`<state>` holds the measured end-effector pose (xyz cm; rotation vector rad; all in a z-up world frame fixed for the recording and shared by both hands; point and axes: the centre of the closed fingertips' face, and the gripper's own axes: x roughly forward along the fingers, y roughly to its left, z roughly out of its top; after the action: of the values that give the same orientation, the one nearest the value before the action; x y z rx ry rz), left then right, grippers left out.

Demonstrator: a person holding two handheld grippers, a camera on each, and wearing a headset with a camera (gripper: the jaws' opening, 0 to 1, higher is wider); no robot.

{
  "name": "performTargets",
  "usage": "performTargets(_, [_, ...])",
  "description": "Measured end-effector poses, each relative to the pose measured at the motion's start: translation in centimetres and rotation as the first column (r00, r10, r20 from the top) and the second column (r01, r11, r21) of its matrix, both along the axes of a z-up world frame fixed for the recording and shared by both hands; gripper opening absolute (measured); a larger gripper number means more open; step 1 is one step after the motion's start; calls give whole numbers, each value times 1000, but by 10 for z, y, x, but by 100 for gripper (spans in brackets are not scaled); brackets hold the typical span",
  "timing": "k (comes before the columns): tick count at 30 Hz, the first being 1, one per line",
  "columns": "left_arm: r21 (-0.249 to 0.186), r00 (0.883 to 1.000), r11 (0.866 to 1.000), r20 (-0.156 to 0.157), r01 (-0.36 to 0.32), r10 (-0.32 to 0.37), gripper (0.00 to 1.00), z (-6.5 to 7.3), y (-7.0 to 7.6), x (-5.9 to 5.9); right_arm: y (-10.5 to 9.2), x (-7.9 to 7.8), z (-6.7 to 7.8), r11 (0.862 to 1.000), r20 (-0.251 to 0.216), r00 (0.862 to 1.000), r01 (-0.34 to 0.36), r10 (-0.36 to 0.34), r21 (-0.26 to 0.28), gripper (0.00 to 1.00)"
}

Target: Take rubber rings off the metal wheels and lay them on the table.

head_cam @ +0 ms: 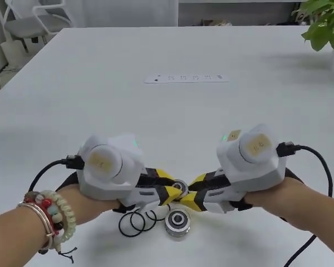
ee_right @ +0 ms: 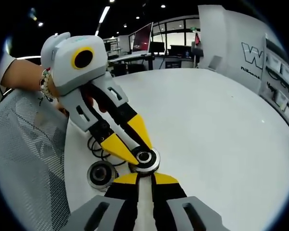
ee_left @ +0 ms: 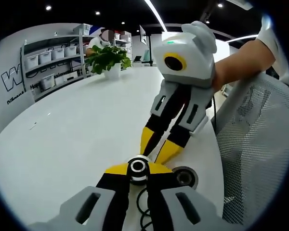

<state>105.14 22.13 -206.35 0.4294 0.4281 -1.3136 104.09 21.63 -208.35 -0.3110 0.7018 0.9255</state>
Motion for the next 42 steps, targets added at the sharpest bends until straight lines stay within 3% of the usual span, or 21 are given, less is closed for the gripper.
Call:
performTargets(2, [-2, 1000, 1000, -1, 0, 0, 8, 0, 0, 0, -2, 2, 0, 1000, -5, 1000, 20, -20, 7, 2])
performTargets(8, [-2, 1000, 1000, -3, -4, 4, 8, 0, 0, 1, -1, 2, -1, 1000, 5, 1000, 20, -20, -10, 0])
performTargets(16, [6, 1000, 1000, 9, 3, -3, 8, 0, -1, 1, -4, 5, -1, 997, -42, 996, 80, -80, -6, 0])
performTargets(20, [9, 1000, 1000, 12, 6, -6, 8, 0, -1, 1, -6, 6, 1, 992, -82, 989, 126, -124, 25, 0])
performTargets(26, [11, 1000, 1000, 8, 5, -5, 8, 0, 0, 1, -9, 8, 5, 986, -96, 983, 159, -154, 50, 0])
performTargets(33, [14, 1000, 1000, 6, 0, 0, 8, 0, 0, 2, -5, 12, 15, 952, -178, 957, 257, -227, 164, 0])
performTargets(42, [10, 1000, 1000, 11, 1, -1, 8, 0, 0, 2, -2, 12, 17, 957, -162, 959, 254, -231, 143, 0])
